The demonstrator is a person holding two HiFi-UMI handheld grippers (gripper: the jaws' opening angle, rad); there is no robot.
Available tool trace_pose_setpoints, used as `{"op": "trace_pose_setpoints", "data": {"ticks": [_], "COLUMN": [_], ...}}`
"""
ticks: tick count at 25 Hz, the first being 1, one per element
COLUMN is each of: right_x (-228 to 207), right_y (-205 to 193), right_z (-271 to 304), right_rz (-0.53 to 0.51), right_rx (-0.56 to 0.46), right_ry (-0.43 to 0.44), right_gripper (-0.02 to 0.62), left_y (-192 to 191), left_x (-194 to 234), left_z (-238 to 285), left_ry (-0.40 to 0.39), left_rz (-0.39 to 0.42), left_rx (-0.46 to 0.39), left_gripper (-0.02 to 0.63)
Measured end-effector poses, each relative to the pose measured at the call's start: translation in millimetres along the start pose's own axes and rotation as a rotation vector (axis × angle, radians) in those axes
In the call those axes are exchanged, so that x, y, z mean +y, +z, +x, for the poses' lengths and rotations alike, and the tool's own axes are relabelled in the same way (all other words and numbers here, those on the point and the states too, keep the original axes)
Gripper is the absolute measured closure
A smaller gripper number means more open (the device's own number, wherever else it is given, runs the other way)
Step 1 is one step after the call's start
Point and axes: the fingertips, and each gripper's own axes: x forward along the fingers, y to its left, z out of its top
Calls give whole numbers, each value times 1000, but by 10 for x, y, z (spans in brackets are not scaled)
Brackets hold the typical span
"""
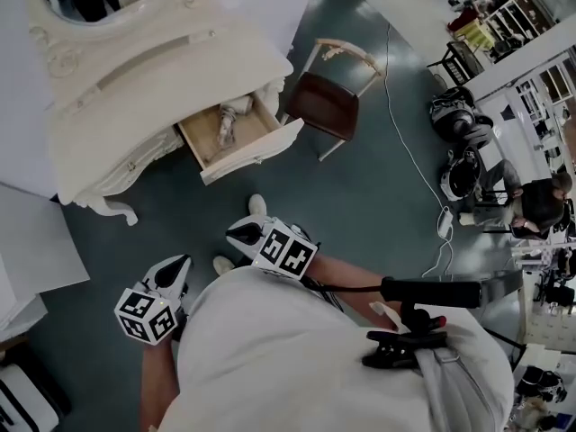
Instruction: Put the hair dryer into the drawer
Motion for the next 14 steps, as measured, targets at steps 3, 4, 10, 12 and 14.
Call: {"op": "trace_pose_setpoints", "data": {"ticks": [3,4,10,12,14], "right_x": [-68,-99,-362,-506,-661], "right_y": [-20,-24,-125,-175,-223], "right_z": [-17,-21,-60,-75,-90], "right_rz": [5,7,33,43,51], "right_rx": [0,0,4,10,17], "right_ry": [-2,-3,-14,-25,-37], "right_gripper": [595,595,595,595,595], "left_y": [20,29,69,104,155], "left_x": [-1,2,14,29,45], "left_z": [54,77,273,376,486], "left_ry": [1,1,4,0,-5], "left_rz": [2,1,-7,-7,-6], "left_rx": [10,13,37,45,52], "left_gripper": [606,606,604,605,606]}}
